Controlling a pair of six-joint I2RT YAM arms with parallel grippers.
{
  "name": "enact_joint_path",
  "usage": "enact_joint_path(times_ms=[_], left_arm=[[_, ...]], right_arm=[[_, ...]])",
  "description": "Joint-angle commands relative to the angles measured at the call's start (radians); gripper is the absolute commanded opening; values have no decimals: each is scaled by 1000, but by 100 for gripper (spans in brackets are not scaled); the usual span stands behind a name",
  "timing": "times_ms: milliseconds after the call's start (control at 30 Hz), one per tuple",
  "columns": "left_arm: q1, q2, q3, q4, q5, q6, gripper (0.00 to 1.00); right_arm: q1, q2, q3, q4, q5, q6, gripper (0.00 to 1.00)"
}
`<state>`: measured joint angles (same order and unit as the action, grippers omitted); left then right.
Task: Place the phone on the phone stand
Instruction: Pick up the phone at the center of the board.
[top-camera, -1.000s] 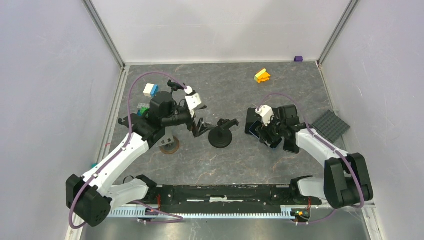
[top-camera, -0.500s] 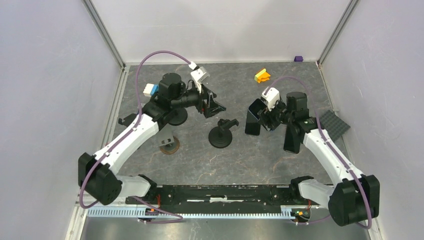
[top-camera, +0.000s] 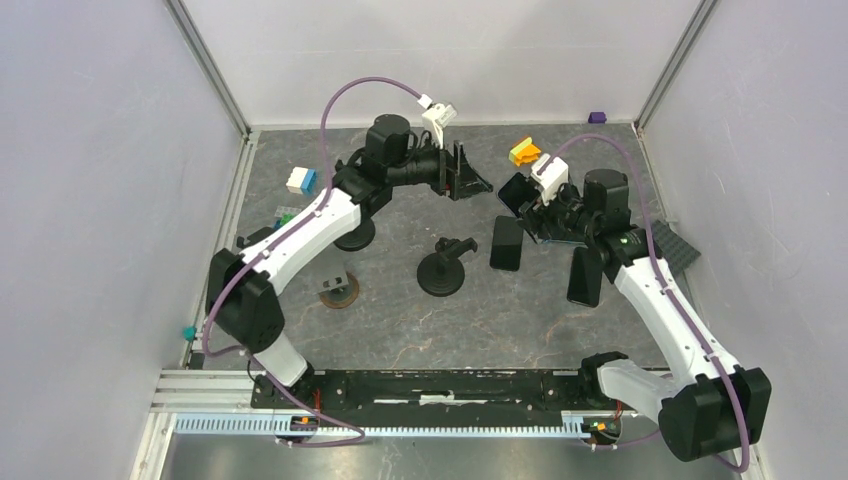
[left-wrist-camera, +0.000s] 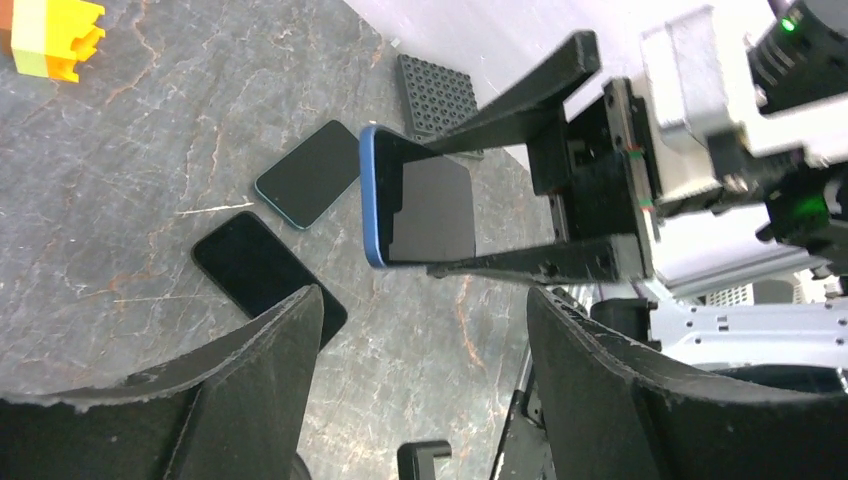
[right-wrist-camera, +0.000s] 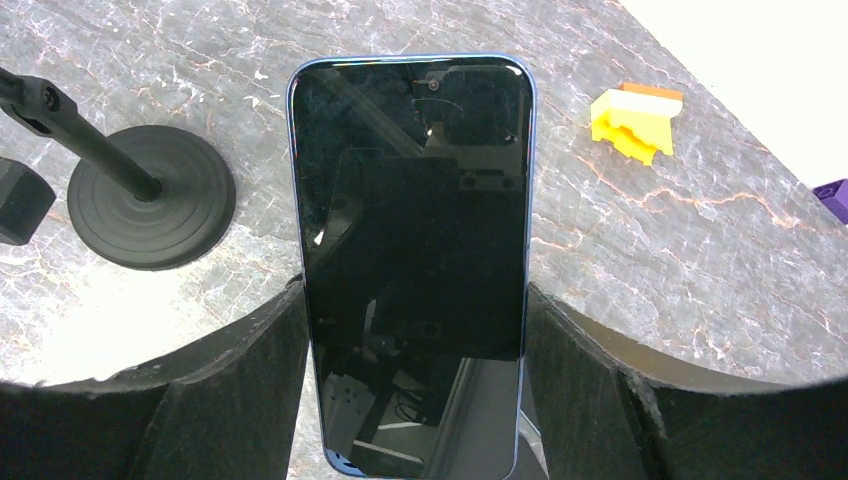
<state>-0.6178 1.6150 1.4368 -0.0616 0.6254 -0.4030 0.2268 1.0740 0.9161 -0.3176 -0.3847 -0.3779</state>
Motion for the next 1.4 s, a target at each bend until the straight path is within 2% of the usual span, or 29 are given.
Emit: enact_joint_path(times_ms=[0, 333, 533, 733, 967, 1000, 1033, 1067, 1267, 1367], left_arm=[[-15, 80, 99, 7, -19, -132, 79], [-52, 220, 257, -92, -1, -136, 79], [-72, 258, 276, -117, -4, -153, 74], [-83, 288, 281, -121, 21, -173, 57], [-99, 306, 287, -121, 49, -206, 49], [-99, 307, 289, -121, 51, -210, 47], [-99, 309, 289, -120, 52, -212, 45], [-99, 309, 289, -117, 55, -217, 42], [-99, 316, 286, -74, 91, -282, 22], [-99, 319, 283, -56, 103, -309, 8]], right_arm=[[14, -26, 58, 48, -16, 14, 39], [43, -40, 56, 48, -16, 14, 39], [49, -50, 58, 48, -16, 14, 39], [54, -64, 54, 48, -16, 14, 39], [55, -73, 42, 48, -16, 14, 39], [55, -75, 39, 119, 51, 14, 39], [55, -75, 36, 114, -78, 133, 39], [55, -76, 32, 115, -79, 112, 40], [57, -77, 14, 120, -75, 110, 39], [58, -76, 9, 120, -66, 106, 39]])
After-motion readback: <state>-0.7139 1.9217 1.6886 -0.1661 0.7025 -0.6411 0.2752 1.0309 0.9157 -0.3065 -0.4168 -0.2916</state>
